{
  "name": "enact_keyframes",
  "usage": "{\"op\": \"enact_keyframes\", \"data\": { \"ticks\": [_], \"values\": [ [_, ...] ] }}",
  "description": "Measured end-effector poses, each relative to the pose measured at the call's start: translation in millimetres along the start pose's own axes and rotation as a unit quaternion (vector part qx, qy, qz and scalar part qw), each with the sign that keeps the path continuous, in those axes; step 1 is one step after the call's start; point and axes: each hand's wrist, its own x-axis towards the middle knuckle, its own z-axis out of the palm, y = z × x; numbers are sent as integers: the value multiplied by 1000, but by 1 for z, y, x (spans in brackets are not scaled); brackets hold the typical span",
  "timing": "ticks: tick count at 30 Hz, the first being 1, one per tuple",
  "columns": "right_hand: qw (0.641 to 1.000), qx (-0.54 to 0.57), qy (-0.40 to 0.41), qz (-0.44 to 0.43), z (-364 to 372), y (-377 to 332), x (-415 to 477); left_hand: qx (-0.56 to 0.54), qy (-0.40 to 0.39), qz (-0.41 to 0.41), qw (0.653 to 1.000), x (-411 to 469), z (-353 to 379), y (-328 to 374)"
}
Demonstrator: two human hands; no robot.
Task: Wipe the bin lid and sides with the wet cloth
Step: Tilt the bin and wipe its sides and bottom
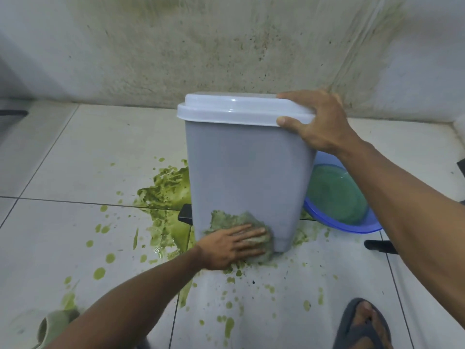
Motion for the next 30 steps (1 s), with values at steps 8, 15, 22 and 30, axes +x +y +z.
{"op": "enact_keyframes", "data": {
  "ticks": [8,15,22,30],
  "values": [
    [1000,7,21,-1,1,-5,-3,-15,158,-246,956,-55,-28,-108],
    [999,25,19,-24,0,-3,-5,-44,231,-386,892,42,-32,-42],
    [998,39,28,-43,4,3,-4,-151,295,-649,684,52,-12,-1],
    [998,39,29,-43,2,3,-7,-348,378,-828,226,88,-31,13]
  ]
}}
